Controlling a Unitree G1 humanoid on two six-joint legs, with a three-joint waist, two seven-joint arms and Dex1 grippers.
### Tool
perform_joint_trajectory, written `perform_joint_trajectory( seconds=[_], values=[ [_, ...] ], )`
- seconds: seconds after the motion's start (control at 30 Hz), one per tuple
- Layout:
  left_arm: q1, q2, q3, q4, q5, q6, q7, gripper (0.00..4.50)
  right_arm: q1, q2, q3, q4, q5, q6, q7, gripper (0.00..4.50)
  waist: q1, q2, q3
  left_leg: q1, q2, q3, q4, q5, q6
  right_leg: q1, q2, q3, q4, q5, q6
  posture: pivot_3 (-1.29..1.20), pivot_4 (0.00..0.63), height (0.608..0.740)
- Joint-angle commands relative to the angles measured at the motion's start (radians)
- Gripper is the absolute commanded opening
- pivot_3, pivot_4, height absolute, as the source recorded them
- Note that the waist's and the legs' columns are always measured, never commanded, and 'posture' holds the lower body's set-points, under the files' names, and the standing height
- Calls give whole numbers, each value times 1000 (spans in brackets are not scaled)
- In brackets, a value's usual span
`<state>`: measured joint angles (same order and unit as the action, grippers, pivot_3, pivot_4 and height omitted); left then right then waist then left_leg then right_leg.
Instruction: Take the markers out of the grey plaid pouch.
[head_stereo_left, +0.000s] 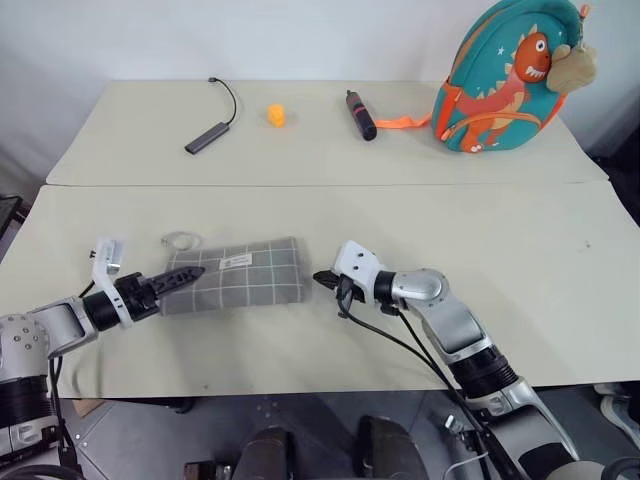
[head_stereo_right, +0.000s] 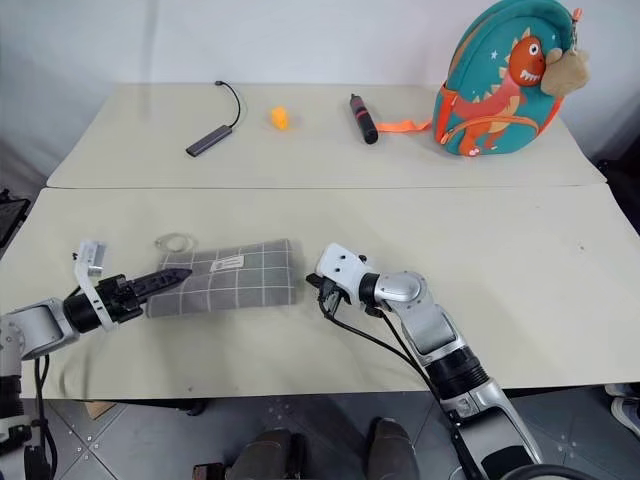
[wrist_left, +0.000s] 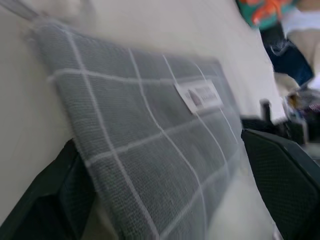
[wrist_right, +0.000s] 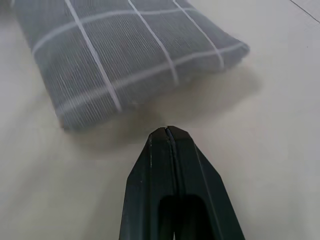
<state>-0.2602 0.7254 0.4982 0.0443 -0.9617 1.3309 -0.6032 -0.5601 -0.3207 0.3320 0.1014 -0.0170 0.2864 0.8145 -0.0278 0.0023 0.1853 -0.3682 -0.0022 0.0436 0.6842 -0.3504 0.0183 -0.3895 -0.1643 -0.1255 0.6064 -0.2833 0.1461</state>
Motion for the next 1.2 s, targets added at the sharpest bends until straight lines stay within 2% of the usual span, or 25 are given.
perform_joint_trajectory(
  seconds=[0.03,0.27,0.43,0.57,0.73,0.83,0.93,1.03,1.2],
  values=[
    [45,-57,28,-136,-87,90,58,4500,-11,-34,-15,8,-2,11,17,14,1,0,0,0,0,0,0,0,0,0,0,0,0,0,0,0,150,740],
    [132,-189,96,-314,-195,169,203,4500,-10,-99,-34,3,19,11,66,14,1,0,0,0,0,0,0,0,0,0,0,0,0,0,0,0,150,740],
    [221,-162,230,-288,-217,152,252,4500,-43,-106,-102,28,102,-57,119,14,-1,0,0,0,-1,1,0,0,0,0,0,0,-2,0,-1,0,150,740],
    [273,-123,285,-258,-247,162,256,4500,-110,-51,-99,85,130,-96,148,14,-11,0,0,0,1,5,0,0,-2,-2,3,3,-2,-1,-2,0,150,740],
    [239,-126,329,-171,-293,144,310,4500,-207,35,-60,215,101,-168,161,14,-8,0,0,1,3,6,0,1,-3,-3,4,5,0,-1,-3,0,150,740],
    [211,-131,325,-151,-321,136,351,4500,-241,72,-47,272,92,-184,163,14,-1,0,0,1,3,5,0,1,-3,-3,3,5,1,-1,-3,0,150,740],
    [168,-145,291,-132,-334,126,386,4500,-293,127,25,431,25,-224,182,14,-4,-1,0,0,2,4,0,2,-2,-3,1,5,1,-1,-3,0,150,740],
    [138,-147,266,-109,-335,125,407,4500,-313,140,67,516,-27,-229,194,14,-8,-1,-1,1,0,5,0,2,-2,-3,2,6,2,-1,-3,0,150,740],
    [65,-137,249,-13,-343,130,435,4500,-314,143,75,541,-37,-289,222,14,-13,-2,-1,3,0,5,-1,1,-3,-2,3,6,4,-2,-3,0,150,740]
  ],
)
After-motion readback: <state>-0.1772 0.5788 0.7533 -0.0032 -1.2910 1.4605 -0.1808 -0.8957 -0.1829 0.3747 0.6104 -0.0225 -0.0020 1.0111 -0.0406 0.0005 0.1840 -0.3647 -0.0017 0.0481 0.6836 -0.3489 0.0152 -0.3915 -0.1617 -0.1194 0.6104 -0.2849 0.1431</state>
